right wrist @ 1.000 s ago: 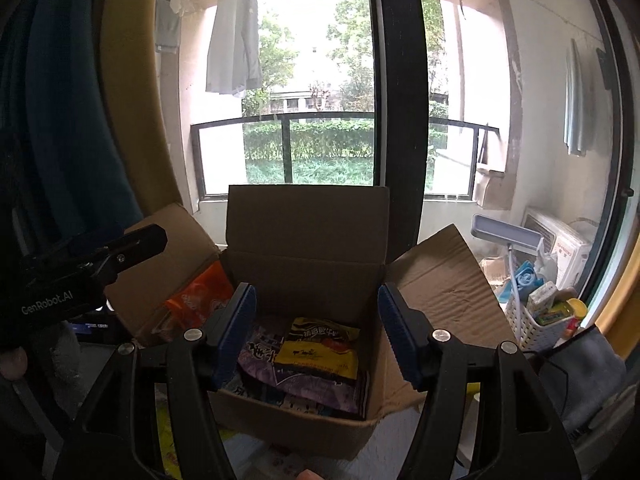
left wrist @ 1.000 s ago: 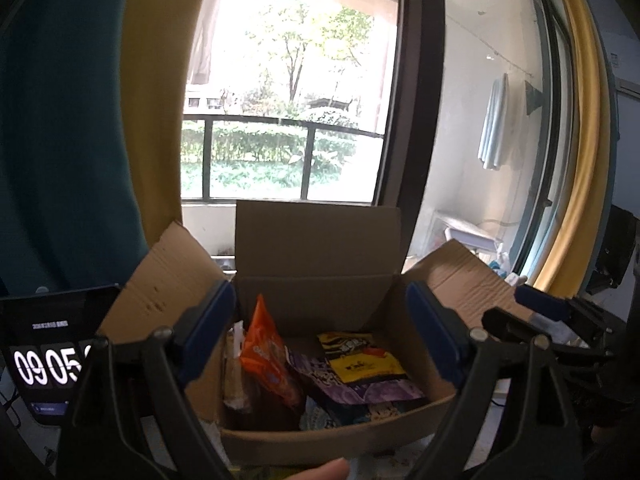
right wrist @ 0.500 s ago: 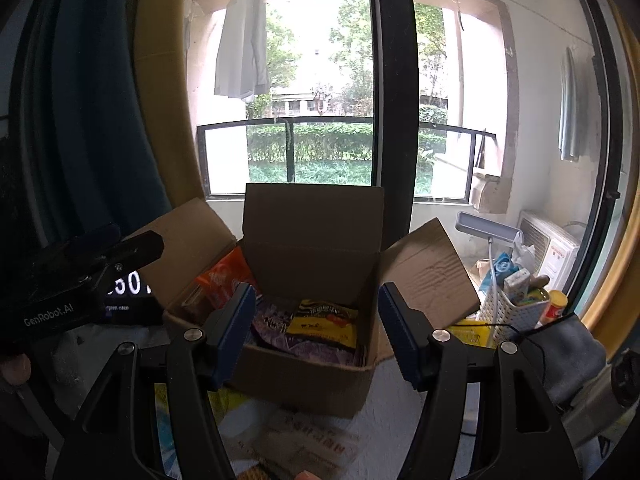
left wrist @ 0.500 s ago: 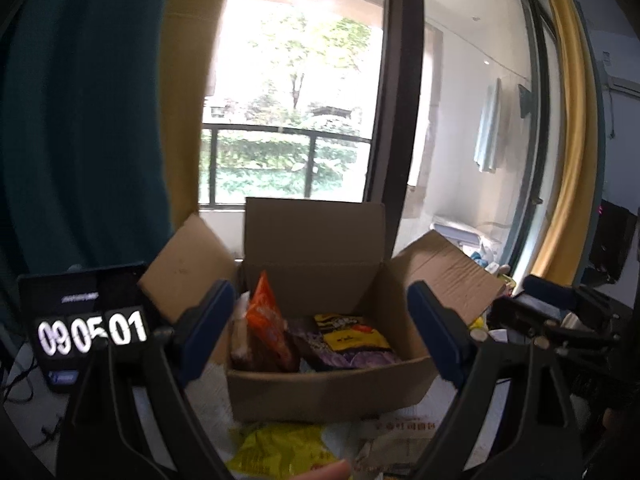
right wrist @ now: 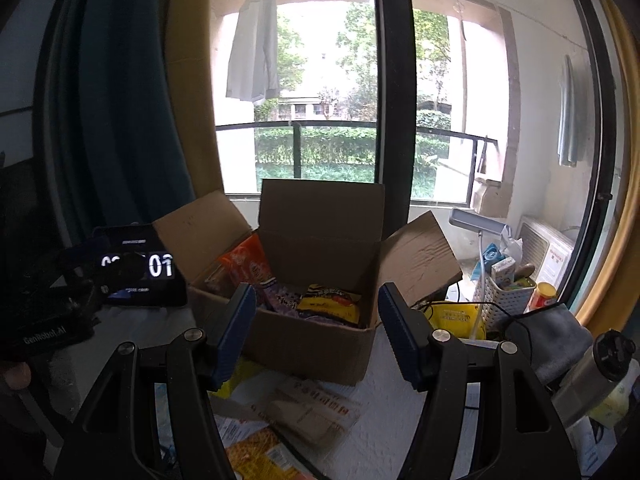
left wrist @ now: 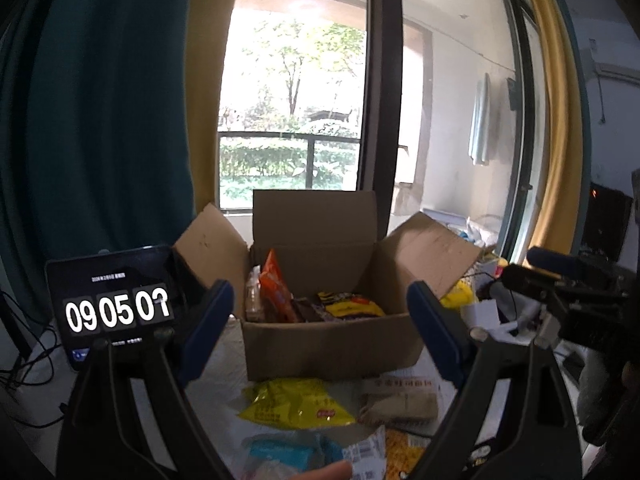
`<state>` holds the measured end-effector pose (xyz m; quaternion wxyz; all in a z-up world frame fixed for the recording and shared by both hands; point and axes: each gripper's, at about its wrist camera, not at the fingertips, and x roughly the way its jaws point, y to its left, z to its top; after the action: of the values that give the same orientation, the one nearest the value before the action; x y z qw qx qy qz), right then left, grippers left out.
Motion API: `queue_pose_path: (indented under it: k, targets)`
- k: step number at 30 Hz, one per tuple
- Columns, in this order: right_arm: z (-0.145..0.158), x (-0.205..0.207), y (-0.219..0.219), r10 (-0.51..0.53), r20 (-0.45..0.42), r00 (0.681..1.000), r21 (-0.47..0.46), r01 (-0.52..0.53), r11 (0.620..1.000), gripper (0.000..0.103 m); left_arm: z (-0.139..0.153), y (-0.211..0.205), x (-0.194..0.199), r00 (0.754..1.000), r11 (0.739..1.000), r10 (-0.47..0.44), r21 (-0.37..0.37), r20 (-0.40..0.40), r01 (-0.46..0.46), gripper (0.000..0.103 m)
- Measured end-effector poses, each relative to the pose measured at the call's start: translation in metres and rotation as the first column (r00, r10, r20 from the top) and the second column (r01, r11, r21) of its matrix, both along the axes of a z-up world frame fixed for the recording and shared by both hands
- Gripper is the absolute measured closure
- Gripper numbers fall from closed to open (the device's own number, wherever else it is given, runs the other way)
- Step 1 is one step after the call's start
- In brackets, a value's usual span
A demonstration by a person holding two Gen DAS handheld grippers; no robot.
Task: Organize snacks
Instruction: 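Move both grippers back over the snack pile, then grasp the blue cracker box with the left gripper while the right grasps a black packet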
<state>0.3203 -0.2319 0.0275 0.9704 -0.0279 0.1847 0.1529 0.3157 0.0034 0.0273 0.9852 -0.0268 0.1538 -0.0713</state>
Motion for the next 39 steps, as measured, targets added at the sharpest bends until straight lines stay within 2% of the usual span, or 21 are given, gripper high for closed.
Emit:
queue_pose_path:
  k: [11, 16, 22, 24, 28, 31, 39]
  targets:
    - [0.004, -0.049, -0.013, 0.045, 0.030, 0.999, 0.030, -0.046, 0.999, 0.036, -0.010, 0.002, -0.042, 0.999, 0.999, 0.002, -0.041, -0.046, -0.004, 0.014]
    - [-0.004, -0.064, -0.027, 0.050, 0.011, 0.999, 0.040, -0.051, 0.998, 0.036, -0.032, 0.003, -0.060, 0.996, 1.000, 0.016, -0.016, -0.093, -0.018, 0.014]
    - [-0.036, -0.073, -0.040, 0.063, -0.075, 0.995, 0.050, -0.059, 0.997, 0.036, -0.074, 0.005, -0.075, 0.979, 0.999, 0.043, 0.007, -0.201, -0.043, 0.014]
    - [-0.052, -0.074, -0.043, 0.066, -0.119, 0.991, 0.065, -0.058, 0.996, 0.036, -0.096, 0.005, -0.079, 0.965, 0.998, 0.062, 0.019, -0.255, -0.059, 0.014]
    - [-0.082, -0.076, -0.047, 0.074, -0.191, 0.979, 0.072, -0.061, 0.996, 0.036, -0.130, 0.007, -0.085, 0.935, 0.998, 0.058, -0.002, -0.349, -0.063, 0.014]
    - [-0.106, -0.075, -0.047, 0.084, -0.257, 0.963, 0.076, -0.067, 0.995, 0.036, -0.152, 0.008, -0.091, 0.904, 0.996, 0.075, -0.007, -0.420, -0.086, 0.014]
    - [-0.159, -0.080, -0.047, 0.119, -0.418, 0.901, 0.103, -0.083, 0.991, 0.036, -0.187, 0.006, -0.103, 0.841, 0.998, 0.053, 0.003, -0.538, -0.062, 0.014]
